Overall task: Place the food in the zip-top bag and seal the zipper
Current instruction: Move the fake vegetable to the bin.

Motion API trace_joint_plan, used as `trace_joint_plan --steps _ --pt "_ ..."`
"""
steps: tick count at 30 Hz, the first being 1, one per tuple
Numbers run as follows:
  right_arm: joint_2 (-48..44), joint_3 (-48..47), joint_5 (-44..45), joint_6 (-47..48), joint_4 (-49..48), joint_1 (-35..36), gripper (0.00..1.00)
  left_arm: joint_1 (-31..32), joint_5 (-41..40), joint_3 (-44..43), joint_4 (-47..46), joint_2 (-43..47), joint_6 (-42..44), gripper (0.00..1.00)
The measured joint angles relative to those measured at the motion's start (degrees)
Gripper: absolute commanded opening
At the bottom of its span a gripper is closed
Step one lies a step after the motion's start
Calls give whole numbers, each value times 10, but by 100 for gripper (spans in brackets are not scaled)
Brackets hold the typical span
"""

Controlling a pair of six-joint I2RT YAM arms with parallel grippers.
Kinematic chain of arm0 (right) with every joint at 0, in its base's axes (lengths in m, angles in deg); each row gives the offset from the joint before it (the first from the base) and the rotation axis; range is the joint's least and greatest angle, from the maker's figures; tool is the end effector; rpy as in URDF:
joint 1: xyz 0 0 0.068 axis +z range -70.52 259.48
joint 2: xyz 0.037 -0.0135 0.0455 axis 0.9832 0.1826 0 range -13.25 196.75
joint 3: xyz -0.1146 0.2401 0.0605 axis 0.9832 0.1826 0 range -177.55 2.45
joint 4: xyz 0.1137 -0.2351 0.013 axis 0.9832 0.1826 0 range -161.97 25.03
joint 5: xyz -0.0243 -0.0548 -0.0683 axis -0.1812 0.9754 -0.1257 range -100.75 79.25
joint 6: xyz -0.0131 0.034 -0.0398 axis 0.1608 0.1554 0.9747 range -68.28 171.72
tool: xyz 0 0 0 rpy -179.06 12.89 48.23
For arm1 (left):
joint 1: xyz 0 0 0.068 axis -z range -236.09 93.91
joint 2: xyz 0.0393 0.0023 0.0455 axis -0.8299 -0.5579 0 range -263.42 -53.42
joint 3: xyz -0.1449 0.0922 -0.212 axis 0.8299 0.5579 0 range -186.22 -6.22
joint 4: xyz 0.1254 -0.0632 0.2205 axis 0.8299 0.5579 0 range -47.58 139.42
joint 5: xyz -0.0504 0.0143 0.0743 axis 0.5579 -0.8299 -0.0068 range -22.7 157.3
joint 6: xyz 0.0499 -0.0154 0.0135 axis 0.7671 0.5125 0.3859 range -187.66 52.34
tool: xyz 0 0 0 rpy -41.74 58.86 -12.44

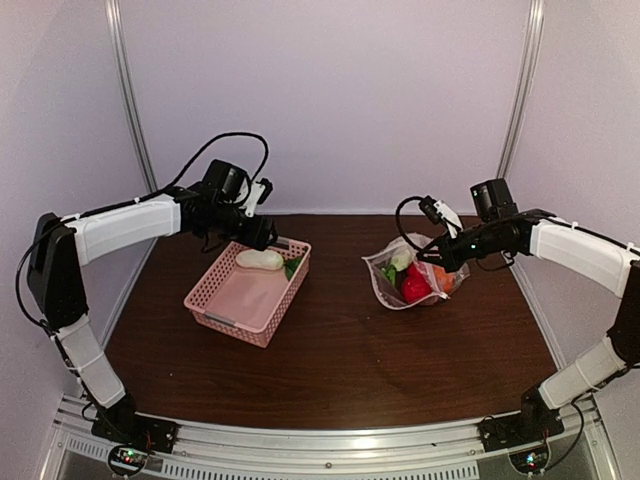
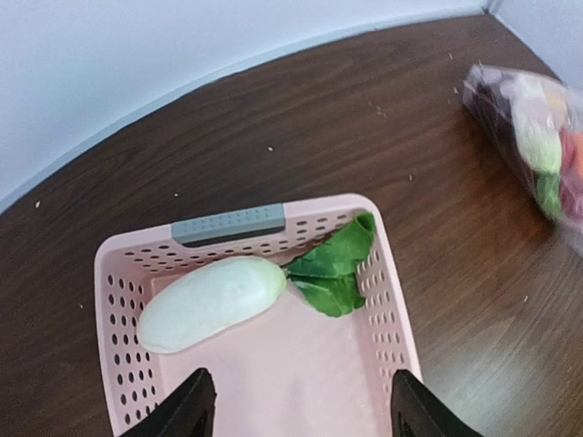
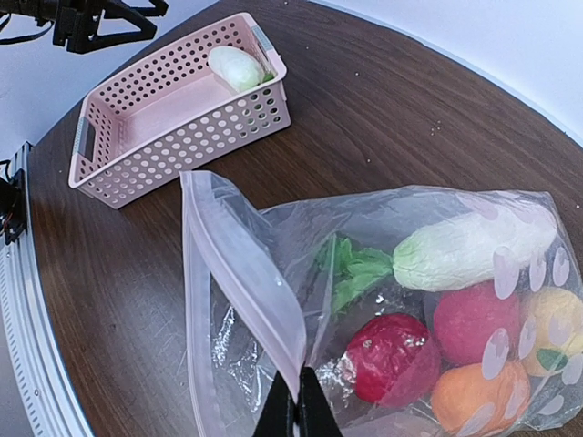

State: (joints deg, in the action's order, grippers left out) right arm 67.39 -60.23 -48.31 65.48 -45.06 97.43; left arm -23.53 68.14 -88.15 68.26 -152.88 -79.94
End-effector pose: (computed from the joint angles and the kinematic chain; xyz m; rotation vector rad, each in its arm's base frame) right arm 0.2797 0.1134 0.2833 -0.9257 2.0890 0.8032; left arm 0.3324 -0.2129 0.2820 0.4236 2.3255 -0.4043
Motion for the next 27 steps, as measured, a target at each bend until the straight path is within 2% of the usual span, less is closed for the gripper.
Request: trace_joint_plan --steps 7,12,16,21,27 --pt "-8 25 -15 0 -16 -7 0 3 30 -3 31 -40 227 69" --pt "-8 27 -28 0 -19 -7 0 -9 19 -40 54 -79 331 68" --pt "-8 29 -32 0 -22 -7 0 -26 -1 -78 60 -138 381 65" --pt "-8 31 -32 4 -23 -7 0 -33 -62 -89 52 -197 409 66" --pt "-7 31 -32 11 -23 -7 0 -33 -113 -88 9 -209 429 67"
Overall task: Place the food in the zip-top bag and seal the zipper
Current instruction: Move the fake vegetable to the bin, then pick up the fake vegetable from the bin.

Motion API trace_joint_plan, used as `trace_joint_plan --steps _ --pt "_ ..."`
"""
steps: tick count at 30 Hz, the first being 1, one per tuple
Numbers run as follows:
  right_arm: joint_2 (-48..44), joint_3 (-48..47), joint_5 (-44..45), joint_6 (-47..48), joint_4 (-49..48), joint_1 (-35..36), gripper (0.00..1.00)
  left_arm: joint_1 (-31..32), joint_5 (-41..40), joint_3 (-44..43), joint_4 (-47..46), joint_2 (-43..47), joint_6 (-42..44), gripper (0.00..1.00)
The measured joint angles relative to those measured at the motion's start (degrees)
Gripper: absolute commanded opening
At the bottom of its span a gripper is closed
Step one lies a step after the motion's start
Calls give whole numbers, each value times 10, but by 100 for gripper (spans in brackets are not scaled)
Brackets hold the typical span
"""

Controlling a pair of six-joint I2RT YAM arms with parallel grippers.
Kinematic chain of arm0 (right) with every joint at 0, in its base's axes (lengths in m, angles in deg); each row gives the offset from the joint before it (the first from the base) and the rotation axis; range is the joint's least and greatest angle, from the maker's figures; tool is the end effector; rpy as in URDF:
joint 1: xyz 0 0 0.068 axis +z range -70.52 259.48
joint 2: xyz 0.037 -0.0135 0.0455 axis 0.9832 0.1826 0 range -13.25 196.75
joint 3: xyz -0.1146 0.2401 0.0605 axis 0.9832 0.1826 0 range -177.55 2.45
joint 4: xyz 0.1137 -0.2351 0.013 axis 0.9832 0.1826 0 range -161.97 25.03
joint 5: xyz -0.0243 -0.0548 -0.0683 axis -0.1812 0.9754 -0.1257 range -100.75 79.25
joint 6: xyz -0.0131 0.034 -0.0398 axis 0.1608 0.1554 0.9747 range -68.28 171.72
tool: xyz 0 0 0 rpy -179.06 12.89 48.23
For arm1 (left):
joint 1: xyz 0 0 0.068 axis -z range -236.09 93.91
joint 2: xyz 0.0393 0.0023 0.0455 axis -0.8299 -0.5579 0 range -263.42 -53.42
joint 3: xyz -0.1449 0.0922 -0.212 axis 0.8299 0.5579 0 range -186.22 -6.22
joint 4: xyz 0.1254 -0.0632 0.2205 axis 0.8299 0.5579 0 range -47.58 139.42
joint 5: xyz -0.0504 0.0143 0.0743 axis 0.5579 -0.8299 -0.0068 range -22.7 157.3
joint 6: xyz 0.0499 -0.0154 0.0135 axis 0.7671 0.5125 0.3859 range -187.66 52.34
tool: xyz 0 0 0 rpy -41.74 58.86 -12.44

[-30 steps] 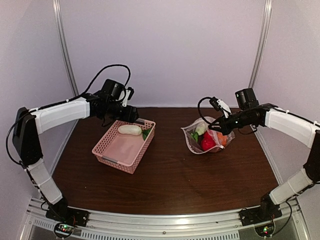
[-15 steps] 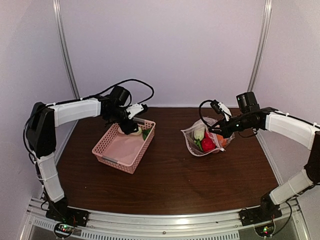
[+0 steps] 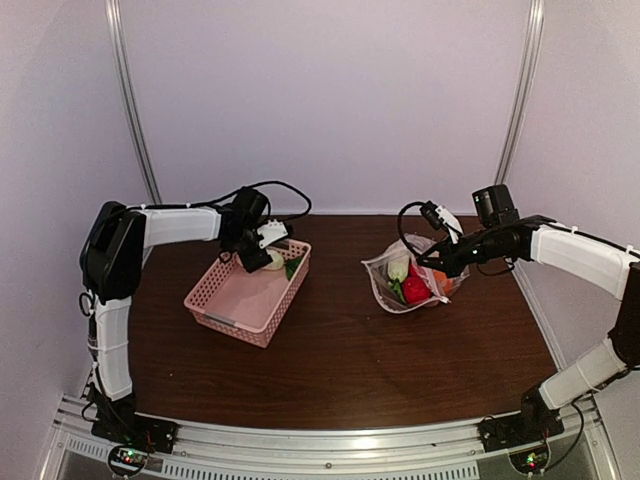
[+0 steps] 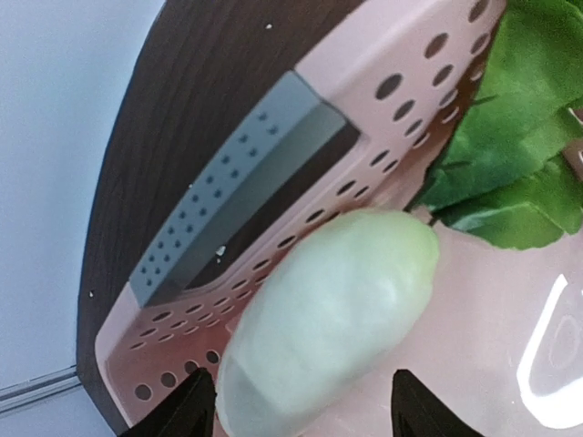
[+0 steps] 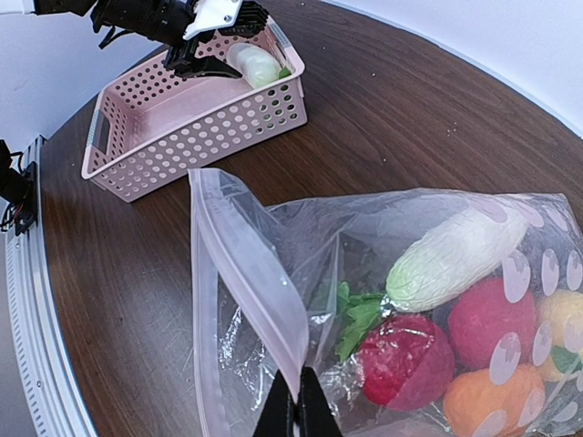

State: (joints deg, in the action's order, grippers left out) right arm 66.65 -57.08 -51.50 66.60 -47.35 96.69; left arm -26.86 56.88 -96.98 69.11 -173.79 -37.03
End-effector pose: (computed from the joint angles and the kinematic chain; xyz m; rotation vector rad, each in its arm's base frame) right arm 0.2755 0.1097 0.2729 -0.9509 2.0585 0.8511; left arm 0.4016 -0.2173 0.1817 1.2095 2.2414 0.2417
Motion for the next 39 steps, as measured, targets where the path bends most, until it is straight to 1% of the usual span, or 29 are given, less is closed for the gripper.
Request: trace_joint_plan --steps 7,14,18,20,21,25,27,31,33,39 --pt "3 0 0 2 0 0 0 0 -24 1 -32 -27 10 67" --pt "5 0 0 4 0 0 0 2 -9 3 -27 -28 -2 65" --pt "5 0 0 5 0 0 0 9 7 15 24 -6 -56 60" --pt "5 0 0 5 0 0 0 19 17 16 52 2 -89 51" --pt "5 0 0 5 1 0 0 24 24 17 67 5 -111 48" --pt "5 0 0 12 2 0 0 38 57 35 102 26 -204 46" --pt "5 0 1 14 3 0 0 44 78 73 113 57 -261 47" --pt "5 0 1 15 4 0 0 55 96 142 139 115 -344 58" --pt "5 0 1 15 5 -1 0 59 101 165 151 142 -378 60" --pt "5 0 2 16 5 -3 0 63 106 171 165 193 -420 66"
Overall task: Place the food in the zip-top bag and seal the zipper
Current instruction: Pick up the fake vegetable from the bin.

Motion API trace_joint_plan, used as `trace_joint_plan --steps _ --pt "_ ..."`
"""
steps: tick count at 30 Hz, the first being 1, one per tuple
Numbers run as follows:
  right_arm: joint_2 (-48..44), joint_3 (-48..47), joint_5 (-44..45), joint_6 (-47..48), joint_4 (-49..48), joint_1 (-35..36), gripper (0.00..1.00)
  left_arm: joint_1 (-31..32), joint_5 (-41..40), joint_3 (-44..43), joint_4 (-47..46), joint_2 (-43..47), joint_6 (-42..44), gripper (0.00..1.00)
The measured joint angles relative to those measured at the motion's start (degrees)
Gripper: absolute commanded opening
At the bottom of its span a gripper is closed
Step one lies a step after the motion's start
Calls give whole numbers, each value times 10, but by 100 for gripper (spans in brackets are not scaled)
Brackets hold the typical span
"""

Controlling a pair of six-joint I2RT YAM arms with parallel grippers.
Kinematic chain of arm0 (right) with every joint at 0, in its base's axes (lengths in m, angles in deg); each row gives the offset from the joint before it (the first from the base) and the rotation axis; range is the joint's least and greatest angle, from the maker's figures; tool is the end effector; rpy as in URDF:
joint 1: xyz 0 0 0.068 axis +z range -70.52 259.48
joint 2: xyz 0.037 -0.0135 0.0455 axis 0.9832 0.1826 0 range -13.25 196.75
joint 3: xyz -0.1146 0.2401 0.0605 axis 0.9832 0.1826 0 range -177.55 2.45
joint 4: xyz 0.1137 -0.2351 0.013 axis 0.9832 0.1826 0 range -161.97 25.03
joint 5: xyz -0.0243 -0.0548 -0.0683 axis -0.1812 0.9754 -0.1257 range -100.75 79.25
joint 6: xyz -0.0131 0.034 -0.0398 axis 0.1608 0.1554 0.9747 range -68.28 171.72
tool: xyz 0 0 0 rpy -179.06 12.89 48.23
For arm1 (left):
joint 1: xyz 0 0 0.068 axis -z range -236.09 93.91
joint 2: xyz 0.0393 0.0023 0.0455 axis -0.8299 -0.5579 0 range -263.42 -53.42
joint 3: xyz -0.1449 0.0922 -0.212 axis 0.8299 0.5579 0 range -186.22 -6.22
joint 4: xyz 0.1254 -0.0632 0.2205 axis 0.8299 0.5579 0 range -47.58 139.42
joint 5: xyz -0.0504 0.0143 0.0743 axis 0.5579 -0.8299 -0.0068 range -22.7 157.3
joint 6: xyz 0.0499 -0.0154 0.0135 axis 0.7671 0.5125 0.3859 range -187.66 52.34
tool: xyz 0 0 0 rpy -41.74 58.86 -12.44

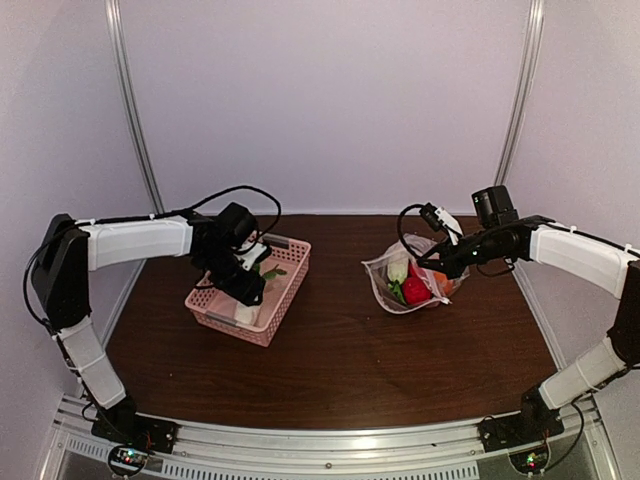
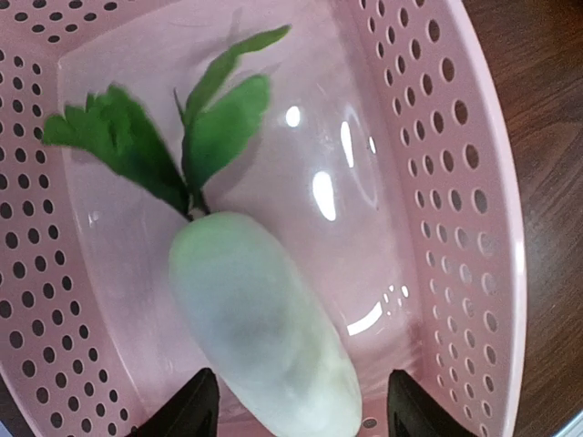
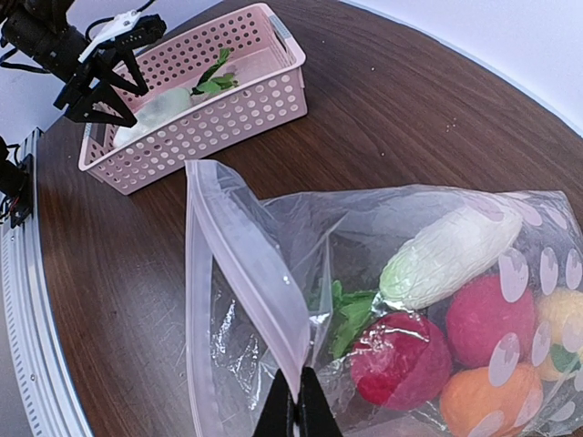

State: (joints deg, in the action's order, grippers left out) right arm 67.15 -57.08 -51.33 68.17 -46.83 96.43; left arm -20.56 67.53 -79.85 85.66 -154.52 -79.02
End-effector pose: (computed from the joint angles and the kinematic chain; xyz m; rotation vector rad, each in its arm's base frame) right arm 0.2768 0.1086 0.2698 -0.9698 2.0613 0.8370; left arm 0.2864 -0.2047 0.2093 0.5931 2.7650 -0.1962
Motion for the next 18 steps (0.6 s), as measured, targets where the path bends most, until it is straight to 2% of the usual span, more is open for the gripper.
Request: trace_joint_plan --steps 4,10,18 --pt "-1 0 2 0 1 0 0 0 -7 -10 -4 8 -6 68" --pt "-5 0 3 0 1 0 0 0 -43 -69 11 -34 -37 68" --pt "-9 0 3 0 2 -1 0 -12 -101 -83 44 -49 -112 66"
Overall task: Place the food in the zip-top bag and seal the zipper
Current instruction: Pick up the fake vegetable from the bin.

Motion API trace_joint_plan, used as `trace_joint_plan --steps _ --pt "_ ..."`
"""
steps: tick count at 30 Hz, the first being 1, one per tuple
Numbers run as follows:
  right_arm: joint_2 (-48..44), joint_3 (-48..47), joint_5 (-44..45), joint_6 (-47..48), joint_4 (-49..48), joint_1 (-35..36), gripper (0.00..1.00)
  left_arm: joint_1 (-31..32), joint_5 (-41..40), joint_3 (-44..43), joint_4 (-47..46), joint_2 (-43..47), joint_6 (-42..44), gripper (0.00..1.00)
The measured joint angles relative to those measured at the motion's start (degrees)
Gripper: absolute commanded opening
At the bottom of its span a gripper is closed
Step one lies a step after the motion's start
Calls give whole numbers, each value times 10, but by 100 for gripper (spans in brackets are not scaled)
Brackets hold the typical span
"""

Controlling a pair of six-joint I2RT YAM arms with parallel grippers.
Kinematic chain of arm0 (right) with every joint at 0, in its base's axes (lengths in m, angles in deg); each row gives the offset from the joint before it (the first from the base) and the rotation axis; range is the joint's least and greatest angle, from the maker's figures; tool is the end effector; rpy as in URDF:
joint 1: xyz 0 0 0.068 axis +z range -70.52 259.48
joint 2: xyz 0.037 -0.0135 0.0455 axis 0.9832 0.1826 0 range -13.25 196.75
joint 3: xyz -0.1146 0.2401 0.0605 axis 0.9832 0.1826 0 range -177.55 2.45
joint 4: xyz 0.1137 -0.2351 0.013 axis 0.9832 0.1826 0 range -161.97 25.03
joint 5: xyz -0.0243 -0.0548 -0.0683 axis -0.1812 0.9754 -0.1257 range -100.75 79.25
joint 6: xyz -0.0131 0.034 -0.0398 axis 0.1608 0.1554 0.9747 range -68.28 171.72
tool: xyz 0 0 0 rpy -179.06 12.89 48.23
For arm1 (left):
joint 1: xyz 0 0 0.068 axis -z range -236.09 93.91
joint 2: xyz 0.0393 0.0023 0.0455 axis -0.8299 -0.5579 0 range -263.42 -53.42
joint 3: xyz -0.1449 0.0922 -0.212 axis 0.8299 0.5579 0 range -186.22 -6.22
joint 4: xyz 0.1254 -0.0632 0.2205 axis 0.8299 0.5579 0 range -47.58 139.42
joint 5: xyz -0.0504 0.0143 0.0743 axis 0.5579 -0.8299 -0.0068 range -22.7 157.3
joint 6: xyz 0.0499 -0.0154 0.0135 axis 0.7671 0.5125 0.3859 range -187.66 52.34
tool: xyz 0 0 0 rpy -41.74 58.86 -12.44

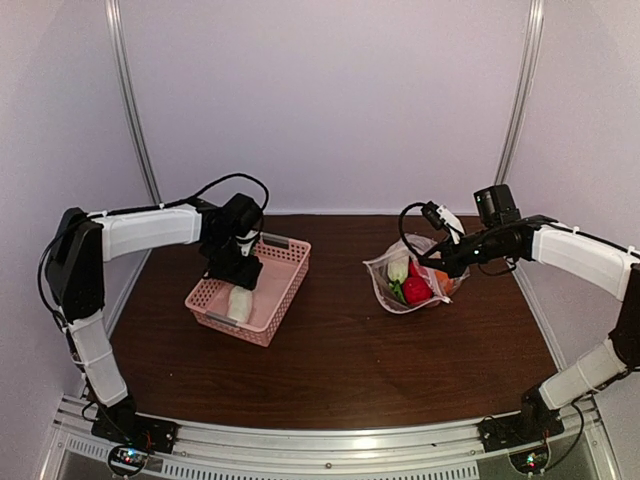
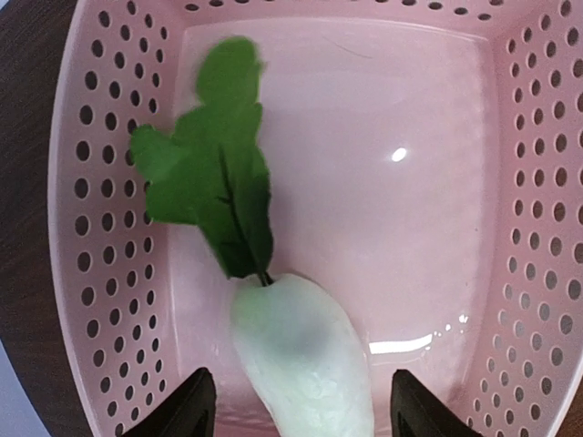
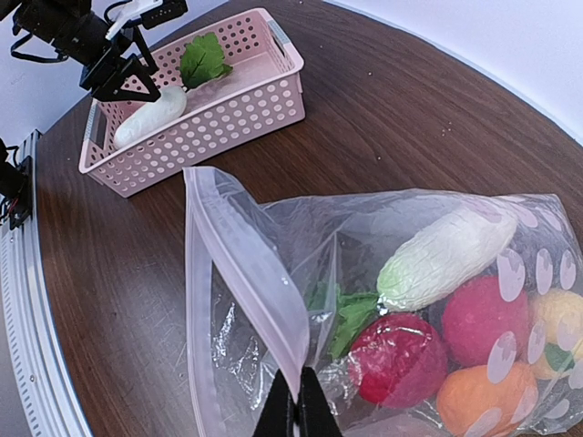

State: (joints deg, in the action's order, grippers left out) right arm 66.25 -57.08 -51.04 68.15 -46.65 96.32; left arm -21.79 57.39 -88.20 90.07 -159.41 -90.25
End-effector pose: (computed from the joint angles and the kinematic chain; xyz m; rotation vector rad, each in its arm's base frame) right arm 0.2745 0.1072 0.2738 -0.9663 2.0521 0.8261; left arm 0.3134 -0.2064 0.2189 0.2449 2.7685 -0.0016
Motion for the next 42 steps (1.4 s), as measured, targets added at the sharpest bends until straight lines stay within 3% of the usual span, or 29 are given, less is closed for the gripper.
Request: trace_joint_plan --steps 10,32,42 --pt "-5 0 0 2 3 0 0 -8 -15 43 -13 15 -76 66" --pt "-14 0 0 3 7 -2 0 -31 14 42 -52 -46 -78 65" --pt "-14 0 0 2 7 -2 0 -35 26 16 -41 -51 -66 51"
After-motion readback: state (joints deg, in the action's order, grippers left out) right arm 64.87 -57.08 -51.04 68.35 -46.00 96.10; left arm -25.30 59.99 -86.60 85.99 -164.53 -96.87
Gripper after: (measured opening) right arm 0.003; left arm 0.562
